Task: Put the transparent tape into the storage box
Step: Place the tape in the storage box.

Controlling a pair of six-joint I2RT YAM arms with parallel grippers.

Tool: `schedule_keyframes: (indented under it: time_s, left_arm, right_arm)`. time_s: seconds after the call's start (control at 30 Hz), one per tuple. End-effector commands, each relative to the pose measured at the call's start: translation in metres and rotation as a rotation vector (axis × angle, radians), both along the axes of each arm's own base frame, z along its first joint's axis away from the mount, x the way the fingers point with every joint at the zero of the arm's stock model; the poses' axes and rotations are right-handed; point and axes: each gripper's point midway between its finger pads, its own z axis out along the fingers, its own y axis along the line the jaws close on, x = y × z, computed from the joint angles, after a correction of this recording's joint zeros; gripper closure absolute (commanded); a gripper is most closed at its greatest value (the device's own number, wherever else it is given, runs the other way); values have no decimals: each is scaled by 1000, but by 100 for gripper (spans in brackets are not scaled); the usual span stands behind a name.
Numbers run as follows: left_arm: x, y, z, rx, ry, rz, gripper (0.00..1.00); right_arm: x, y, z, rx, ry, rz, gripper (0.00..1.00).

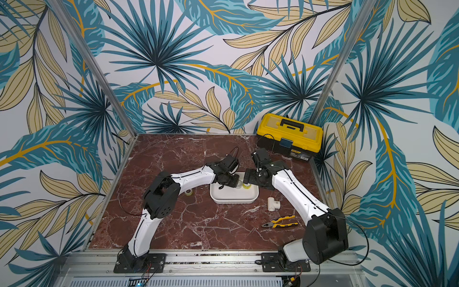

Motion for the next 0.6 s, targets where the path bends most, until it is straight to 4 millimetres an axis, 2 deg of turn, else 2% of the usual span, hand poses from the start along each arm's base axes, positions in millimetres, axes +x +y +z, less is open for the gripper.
schedule_keyframes:
  time_s: [0.0, 0.1, 0.17, 0.33, 0.43, 0.57]
  left_arm:
    - [9, -4, 25, -24, -62, 7, 70]
    - [13, 10, 53, -40, -128, 42, 65]
    - [17, 29, 77, -43, -175, 86, 54]
    - [13, 87, 126, -57, -245, 197, 39]
    - [9, 129, 147, -34, -287, 283, 36]
    - [-3, 177, 157, 1, -287, 370, 33]
  right_arm:
    - [-6, -2, 2, 5, -7, 15, 0]
    - [-5, 5, 7, 32, -26, 51, 0]
    - [-3, 15, 11, 72, -37, 105, 0]
    - [-4, 67, 26, 306, -51, 314, 0]
    - [-2, 93, 37, 427, -56, 407, 0]
    - [1, 109, 42, 480, -58, 473, 0]
